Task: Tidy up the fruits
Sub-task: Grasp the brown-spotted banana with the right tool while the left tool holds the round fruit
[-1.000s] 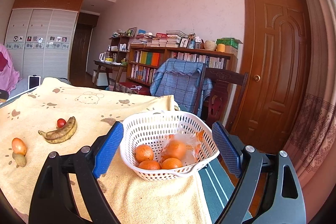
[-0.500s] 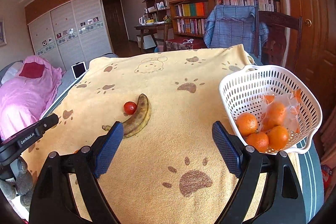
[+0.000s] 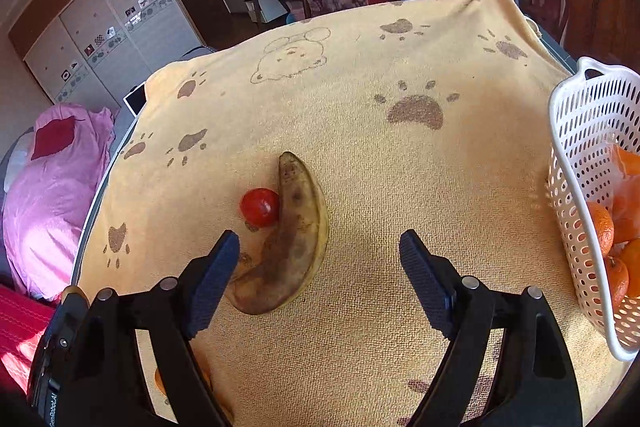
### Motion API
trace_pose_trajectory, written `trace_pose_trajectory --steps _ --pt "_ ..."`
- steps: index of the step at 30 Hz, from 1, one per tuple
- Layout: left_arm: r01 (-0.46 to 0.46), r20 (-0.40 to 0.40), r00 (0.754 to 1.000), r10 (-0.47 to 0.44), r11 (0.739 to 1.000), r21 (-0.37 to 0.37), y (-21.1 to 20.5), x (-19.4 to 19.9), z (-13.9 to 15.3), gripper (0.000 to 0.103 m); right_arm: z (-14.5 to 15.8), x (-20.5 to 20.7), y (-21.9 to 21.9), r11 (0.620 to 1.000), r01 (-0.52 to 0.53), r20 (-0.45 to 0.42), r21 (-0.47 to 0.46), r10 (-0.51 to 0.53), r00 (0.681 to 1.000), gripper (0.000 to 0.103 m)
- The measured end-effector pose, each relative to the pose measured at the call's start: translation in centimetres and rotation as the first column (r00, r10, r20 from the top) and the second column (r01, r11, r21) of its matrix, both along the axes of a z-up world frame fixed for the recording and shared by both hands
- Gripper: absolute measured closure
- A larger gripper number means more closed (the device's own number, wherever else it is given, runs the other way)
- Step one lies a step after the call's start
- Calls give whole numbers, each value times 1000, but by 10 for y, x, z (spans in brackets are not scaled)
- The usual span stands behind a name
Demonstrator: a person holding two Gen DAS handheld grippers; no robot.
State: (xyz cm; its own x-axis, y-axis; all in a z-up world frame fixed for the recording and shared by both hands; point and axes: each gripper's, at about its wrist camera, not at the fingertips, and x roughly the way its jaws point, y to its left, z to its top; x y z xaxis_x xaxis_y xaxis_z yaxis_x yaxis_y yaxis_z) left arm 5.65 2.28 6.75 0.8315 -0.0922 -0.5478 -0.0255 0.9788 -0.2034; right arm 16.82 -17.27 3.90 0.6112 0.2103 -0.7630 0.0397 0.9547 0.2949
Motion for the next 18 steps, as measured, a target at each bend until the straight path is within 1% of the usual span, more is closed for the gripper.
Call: trace_pose_trajectory --steps 5,7,9,12,15,18 --pt "-9 -12 1000 8 1000 -27 6 2 -2 76 -12 20 6 1000 -6 -73 13 7 997 32" --pt "-10 -13 1000 10 1000 -29 7 2 -2 76 -15 23 8 1000 -8 -87 6 9 996 32" --pt "-10 -14 1000 9 999 -30 7 2 -2 76 -15 24 13 1000 -14 -86 -20 12 996 32" --pt "-11 -13 1000 11 1000 -29 7 2 -2 76 -15 28 17 998 -18 -91 -56 13 996 36" --pt "-11 -15 1000 10 999 -31 7 2 -2 76 -15 31 24 995 -27 -93 -96 18 995 37" --pt "-12 -16 1000 12 999 -34 7 2 -3 76 -15 33 31 989 -38 -93 -142 25 995 41"
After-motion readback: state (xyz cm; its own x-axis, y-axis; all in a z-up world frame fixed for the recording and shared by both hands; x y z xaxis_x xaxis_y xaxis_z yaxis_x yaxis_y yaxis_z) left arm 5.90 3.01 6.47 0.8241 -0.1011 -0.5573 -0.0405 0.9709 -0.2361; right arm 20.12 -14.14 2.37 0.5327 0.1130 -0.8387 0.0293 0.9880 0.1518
